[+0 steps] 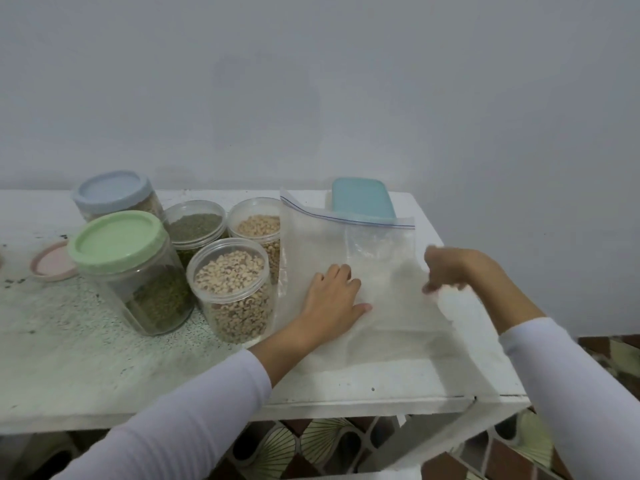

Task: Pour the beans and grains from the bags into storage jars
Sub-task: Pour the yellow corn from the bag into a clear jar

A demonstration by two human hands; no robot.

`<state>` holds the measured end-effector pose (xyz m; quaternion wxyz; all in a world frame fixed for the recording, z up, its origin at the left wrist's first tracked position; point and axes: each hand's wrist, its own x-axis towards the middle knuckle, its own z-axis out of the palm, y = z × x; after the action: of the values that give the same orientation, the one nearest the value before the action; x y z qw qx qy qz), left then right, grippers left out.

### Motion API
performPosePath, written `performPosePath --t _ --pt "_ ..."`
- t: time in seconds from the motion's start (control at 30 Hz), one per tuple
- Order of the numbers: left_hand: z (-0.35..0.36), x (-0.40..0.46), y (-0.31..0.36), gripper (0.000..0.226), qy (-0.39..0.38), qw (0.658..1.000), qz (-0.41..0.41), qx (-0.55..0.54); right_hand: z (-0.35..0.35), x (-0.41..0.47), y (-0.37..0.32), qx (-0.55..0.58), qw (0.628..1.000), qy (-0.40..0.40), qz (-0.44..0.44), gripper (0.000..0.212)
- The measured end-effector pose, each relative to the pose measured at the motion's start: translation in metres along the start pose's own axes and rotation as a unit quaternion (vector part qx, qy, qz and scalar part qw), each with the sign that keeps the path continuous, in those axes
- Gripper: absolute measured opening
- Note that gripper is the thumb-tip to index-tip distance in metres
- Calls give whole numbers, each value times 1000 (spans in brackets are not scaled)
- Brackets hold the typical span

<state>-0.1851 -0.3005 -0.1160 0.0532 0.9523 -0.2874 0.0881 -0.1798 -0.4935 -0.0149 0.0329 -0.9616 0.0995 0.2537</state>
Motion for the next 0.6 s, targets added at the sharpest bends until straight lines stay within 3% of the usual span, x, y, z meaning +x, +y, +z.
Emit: performPosePath --t 0.07,0.13,0.23,0.3,0.37,0.6 --pt "7 -6 0 52 1 1000 -16 22 6 0 -23 -25 982 187 -11 45" --pt "14 -8 1 50 7 1000 -20 9 20 6 -48 8 962 269 -54 37" --pt "16 -6 -1 51 -17 999 -28 2 43 18 -68 42 966 230 -107 32" --pt "14 -8 -1 66 -48 998 -40 -16 57 29 -63 22 973 205 -103 35" --pt "16 -9 -4 81 -28 998 -47 -44 72 39 -49 -1 973 209 -99 44" --pt "23 -3 -12 71 -87 967 -97 -220 110 50 -17 30 971 207 -112 83"
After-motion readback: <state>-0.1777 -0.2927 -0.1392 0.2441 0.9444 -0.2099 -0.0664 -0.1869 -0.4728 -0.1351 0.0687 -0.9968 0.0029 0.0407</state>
